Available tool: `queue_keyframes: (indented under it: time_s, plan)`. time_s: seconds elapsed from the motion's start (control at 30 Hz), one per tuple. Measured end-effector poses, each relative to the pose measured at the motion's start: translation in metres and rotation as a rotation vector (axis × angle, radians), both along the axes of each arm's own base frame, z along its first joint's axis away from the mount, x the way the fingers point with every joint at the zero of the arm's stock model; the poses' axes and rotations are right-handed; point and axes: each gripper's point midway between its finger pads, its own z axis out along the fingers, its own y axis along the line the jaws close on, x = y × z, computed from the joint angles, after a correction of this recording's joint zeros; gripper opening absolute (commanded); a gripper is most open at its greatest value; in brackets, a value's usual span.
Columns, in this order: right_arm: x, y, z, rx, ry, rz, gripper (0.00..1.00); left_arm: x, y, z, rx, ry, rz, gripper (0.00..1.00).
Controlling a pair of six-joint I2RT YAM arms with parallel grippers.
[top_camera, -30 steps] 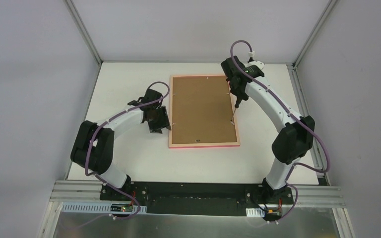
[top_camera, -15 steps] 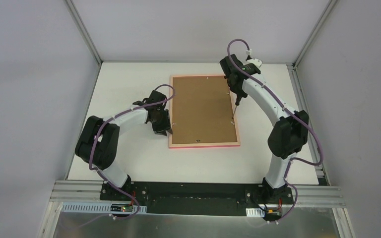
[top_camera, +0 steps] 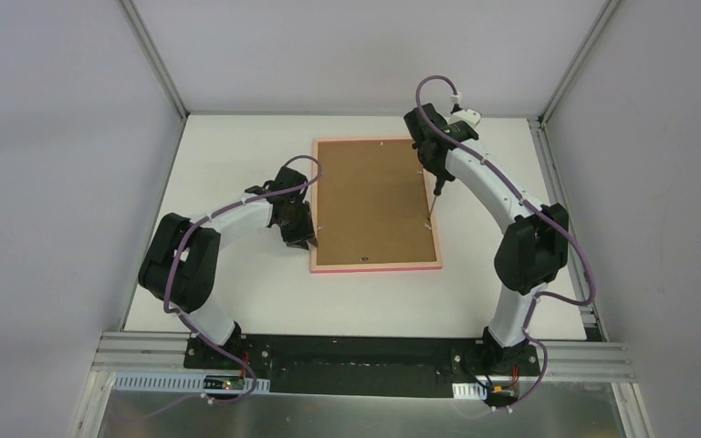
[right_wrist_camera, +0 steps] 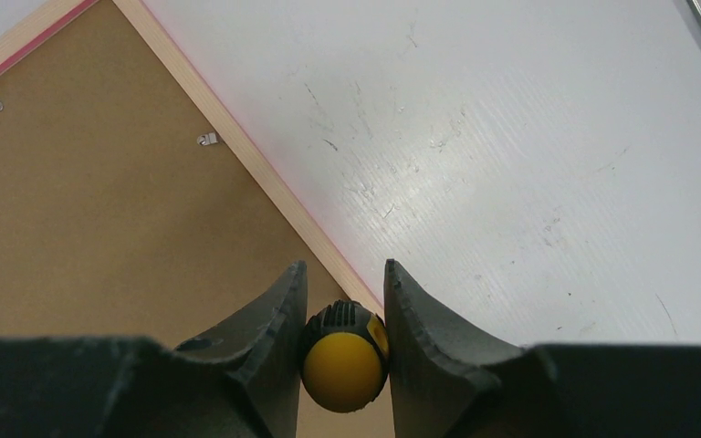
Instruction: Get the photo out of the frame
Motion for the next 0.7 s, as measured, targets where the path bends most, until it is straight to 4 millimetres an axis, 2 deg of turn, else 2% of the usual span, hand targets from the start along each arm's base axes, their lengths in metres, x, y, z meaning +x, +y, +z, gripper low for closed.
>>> queue_keyframes:
  time_s: [0.7]
  plan:
    - [-0.025,-0.001,0.0,0.013,0.027,0.004,0.0,0.001,-0.002,-0.008,-0.006,0.022,0.031,0.3]
